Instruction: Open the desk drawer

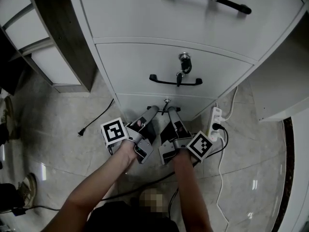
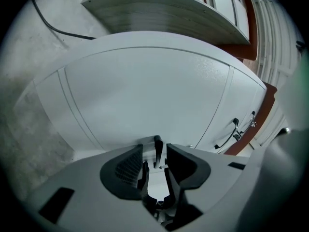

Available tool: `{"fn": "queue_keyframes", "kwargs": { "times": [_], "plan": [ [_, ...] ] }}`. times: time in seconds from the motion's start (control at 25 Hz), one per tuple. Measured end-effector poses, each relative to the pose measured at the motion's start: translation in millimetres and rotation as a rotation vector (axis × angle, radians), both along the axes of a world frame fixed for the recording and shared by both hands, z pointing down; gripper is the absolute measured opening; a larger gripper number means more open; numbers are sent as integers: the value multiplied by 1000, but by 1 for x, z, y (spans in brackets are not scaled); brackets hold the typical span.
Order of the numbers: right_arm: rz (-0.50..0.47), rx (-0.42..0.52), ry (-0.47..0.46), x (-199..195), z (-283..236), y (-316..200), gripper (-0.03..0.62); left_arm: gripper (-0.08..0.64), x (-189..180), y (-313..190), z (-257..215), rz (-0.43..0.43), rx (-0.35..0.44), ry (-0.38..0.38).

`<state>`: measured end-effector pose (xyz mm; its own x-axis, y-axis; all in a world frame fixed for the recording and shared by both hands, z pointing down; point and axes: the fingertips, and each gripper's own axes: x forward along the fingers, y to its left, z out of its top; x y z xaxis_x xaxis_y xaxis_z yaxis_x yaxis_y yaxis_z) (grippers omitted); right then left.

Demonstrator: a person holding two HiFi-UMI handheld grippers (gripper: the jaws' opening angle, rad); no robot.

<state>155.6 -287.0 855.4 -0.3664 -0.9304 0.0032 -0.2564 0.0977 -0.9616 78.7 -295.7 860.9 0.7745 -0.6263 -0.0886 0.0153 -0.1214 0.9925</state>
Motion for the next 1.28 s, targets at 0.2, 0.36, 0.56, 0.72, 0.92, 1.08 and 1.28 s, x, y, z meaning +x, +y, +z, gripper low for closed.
{"fn": "queue_keyframes", "kwargs": {
  "times": [0.2, 0.36, 0.56, 0.72, 0.92, 1.08, 1.28],
  "plan": [
    [44, -43, -44, 2, 6, 0, 108, 127, 0, 0, 3, -4, -21, -18],
    [73, -23, -82, 0, 1, 0, 59, 88, 0, 0, 0, 8, -2, -51],
    [77, -20, -77, 0, 1, 1, 46, 48, 0, 0, -3, -1, 13, -47],
    [88, -15, -112, 0, 0, 0, 41, 44, 0, 0, -5, -16, 7, -41],
    [76, -16, -109, -1, 0, 1, 40, 43, 0, 1, -5, -4, -2, -39],
    [71, -14, -109, -1, -1, 2, 40, 43, -1, 1, -3, 19, 17, -77],
    [64, -8, -94, -2, -1, 9, 40, 43, 1, 10, -6, 41, 12, -73]
  ]
}}
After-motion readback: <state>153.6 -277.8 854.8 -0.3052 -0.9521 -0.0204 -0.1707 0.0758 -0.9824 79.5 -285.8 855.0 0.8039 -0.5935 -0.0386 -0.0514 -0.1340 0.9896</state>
